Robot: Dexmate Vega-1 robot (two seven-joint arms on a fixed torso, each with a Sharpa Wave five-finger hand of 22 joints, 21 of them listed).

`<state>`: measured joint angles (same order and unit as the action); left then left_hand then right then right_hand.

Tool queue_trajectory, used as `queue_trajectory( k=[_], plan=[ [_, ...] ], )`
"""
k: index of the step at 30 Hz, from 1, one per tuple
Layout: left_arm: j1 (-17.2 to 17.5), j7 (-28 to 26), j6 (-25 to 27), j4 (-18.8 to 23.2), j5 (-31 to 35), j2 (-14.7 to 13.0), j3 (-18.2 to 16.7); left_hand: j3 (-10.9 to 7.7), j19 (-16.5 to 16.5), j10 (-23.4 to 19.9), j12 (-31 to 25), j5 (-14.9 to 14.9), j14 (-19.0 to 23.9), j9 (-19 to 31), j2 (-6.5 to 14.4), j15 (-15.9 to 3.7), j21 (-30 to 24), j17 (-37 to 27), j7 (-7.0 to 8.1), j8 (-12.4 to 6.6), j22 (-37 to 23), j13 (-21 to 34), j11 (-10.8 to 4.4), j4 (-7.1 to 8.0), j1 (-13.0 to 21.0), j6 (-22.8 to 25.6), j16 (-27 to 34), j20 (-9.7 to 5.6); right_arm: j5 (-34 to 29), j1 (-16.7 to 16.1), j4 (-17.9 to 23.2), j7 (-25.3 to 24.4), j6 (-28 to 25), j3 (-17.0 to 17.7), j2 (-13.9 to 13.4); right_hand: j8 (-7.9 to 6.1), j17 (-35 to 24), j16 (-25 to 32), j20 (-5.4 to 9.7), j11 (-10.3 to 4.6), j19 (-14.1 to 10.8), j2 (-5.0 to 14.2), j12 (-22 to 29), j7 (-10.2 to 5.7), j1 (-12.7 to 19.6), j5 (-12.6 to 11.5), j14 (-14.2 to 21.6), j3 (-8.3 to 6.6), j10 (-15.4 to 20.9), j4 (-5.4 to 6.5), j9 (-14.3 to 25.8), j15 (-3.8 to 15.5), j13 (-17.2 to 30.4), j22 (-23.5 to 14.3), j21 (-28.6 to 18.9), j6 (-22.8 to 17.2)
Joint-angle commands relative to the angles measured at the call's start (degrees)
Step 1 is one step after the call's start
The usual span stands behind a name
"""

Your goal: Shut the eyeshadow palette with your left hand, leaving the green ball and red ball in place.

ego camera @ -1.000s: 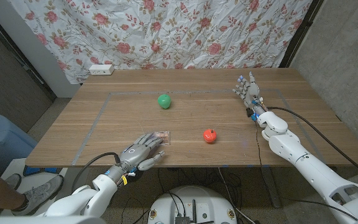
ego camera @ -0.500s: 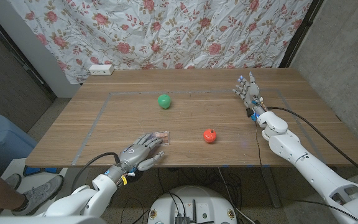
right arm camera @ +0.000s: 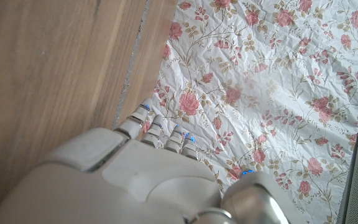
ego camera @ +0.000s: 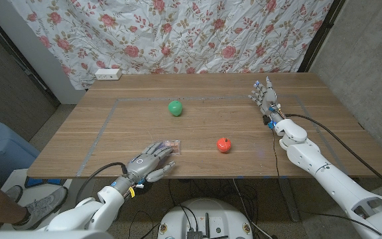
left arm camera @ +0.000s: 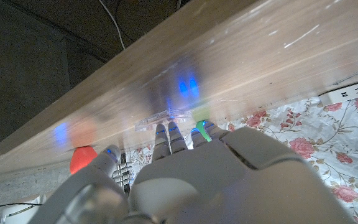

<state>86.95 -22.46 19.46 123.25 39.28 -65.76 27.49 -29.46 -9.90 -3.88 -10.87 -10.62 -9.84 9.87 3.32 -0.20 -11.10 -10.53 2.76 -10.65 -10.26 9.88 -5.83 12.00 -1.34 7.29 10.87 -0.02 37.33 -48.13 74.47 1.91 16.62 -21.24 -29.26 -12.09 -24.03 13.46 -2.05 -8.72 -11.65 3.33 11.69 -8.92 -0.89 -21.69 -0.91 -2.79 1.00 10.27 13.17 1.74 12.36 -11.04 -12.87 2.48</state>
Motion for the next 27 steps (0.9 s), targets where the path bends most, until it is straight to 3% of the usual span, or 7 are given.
queue_trajectory(
  k=[1, 12, 17, 27],
  plan=[
    [0.36, -0.97, -0.8, 0.67, -0.47, -0.64, -1.01, 0.4, -10.78, -0.51, -0.24, -0.44, -0.58, 0.08, 7.08, 0.09, -0.54, -0.11, 0.26, -0.13, -0.33, -0.02, -0.01, -0.03, -0.48, 0.57, 0.36, -0.45, -0.01, 0.01, -0.01, 0.12, 0.01, 0.0, 0.0, -0.29, -0.22, 0.35, -0.01, -0.25, -0.24, 5.64, 0.29, -0.55, -0.02, -0.21, -0.24, -0.01, 0.15, 0.37, 0.27, 6.77, 0.11, -0.17, -0.36, -0.07],
    [1.09, -1.26, -1.83, 1.52, -1.95, -2.08, -2.99, 0.91, -10.35, -0.99, -0.34, -0.5, -0.16, 0.08, 7.16, 0.25, -0.74, -0.08, -0.01, -0.29, -0.32, -0.01, 0.29, -0.06, -0.44, 1.38, 0.45, -0.42, 0.01, 0.01, -0.01, 0.14, 0.0, 0.0, 0.0, -0.29, -0.22, 0.35, -0.02, -0.19, -0.24, 5.65, 0.29, -0.45, -0.02, -0.21, -0.25, -0.01, 0.15, 0.37, 0.27, 6.72, 0.11, -0.17, -0.36, -0.09],
    [1.43, -2.38, -3.12, 1.59, -2.88, -2.54, -4.22, 1.46, -8.0, -1.64, -0.43, -0.59, 1.54, 0.08, 7.24, 0.18, -1.6, -0.02, 0.14, -0.26, -0.29, -0.03, 0.07, -0.16, -0.34, 1.97, 0.91, 0.21, 0.0, 0.02, -0.03, 0.15, 0.0, 0.0, 0.0, -0.3, -0.22, 0.37, -0.02, -0.21, -0.24, 5.64, 0.32, -0.49, -0.02, -0.21, -0.21, -0.01, 0.21, 0.37, 0.27, 6.72, 0.11, -0.17, -0.36, -0.09],
    [0.65, -3.5, -5.91, 0.75, -6.01, -1.18, -6.56, 1.86, -6.34, -3.26, -0.79, -0.74, 3.08, 0.08, 7.31, -0.08, -2.03, 0.08, 0.04, -0.44, -0.23, -0.04, -0.21, -0.33, -0.16, 3.32, 1.09, 0.48, 0.01, 0.02, -0.02, 0.15, 0.0, 0.0, -0.01, -0.27, -0.22, 0.37, -0.02, -0.2, -0.24, 5.64, 0.29, -0.54, -0.02, -0.21, -0.21, -0.01, 0.15, 0.37, 0.27, 6.76, 0.11, -0.17, -0.36, -0.04]
  ],
)
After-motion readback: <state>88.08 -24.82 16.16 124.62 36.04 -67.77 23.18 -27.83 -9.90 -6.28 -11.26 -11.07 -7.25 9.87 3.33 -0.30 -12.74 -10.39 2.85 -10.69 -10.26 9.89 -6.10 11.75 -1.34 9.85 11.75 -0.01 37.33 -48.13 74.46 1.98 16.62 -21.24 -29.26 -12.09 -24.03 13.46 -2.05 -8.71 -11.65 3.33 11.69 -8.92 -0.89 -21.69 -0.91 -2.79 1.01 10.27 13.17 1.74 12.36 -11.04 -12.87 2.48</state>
